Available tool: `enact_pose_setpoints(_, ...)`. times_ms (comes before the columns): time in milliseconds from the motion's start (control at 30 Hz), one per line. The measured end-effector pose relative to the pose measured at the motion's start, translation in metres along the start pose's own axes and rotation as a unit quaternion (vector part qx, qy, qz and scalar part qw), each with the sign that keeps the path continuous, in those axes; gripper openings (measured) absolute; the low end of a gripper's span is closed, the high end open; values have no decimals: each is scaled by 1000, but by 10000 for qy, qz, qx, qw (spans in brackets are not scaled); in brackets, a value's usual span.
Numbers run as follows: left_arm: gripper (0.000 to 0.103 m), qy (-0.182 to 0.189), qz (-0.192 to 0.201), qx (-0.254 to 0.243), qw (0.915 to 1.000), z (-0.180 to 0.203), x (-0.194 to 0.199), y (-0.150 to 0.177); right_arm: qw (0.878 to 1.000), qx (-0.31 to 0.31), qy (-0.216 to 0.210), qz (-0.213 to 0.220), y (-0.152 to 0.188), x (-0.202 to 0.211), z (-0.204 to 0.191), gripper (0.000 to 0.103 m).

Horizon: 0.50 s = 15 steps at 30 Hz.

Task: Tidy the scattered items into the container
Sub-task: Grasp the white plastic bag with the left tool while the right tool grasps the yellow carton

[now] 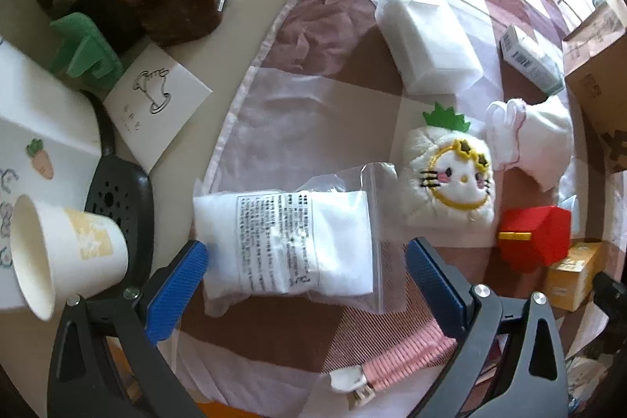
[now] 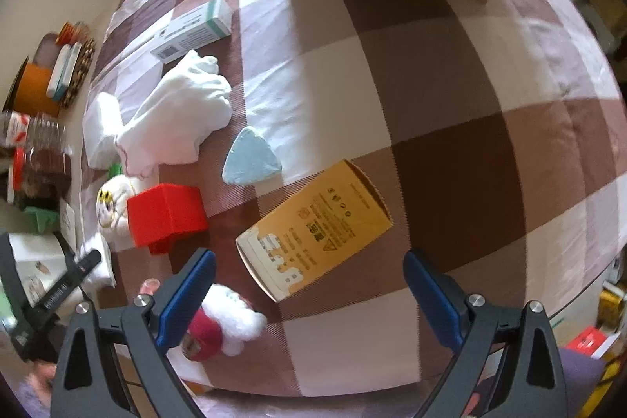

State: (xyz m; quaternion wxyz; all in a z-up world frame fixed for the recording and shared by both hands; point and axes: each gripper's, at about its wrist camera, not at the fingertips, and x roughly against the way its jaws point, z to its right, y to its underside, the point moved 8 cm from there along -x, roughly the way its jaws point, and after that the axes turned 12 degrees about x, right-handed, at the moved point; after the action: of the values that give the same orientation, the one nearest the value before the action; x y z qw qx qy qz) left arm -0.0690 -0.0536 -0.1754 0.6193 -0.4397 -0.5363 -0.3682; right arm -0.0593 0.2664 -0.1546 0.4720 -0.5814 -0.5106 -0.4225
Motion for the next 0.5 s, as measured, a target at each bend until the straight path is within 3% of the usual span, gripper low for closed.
enact_pose_setpoints(233, 102, -139, 6, -183, 9997, 2, -12, -4, 9990, -440, -89, -85, -9, -17, 0, 98)
enact_pose_setpoints(333, 102, -170, 49, -249, 9995, 3, -15, -4, 9987, -494, -89, -99, -13, -23, -2, 83)
enact_pose_setpoints(400, 102, -199, 74, -288, 9994, 4, -17, -4, 9983, -529, -154, -173, -14, -29, -2, 68)
enact_pose_setpoints(500, 102, -221, 101, -302, 9993, 3, -19, -3, 9970, -644, -307, -301, -11, -38, -2, 60)
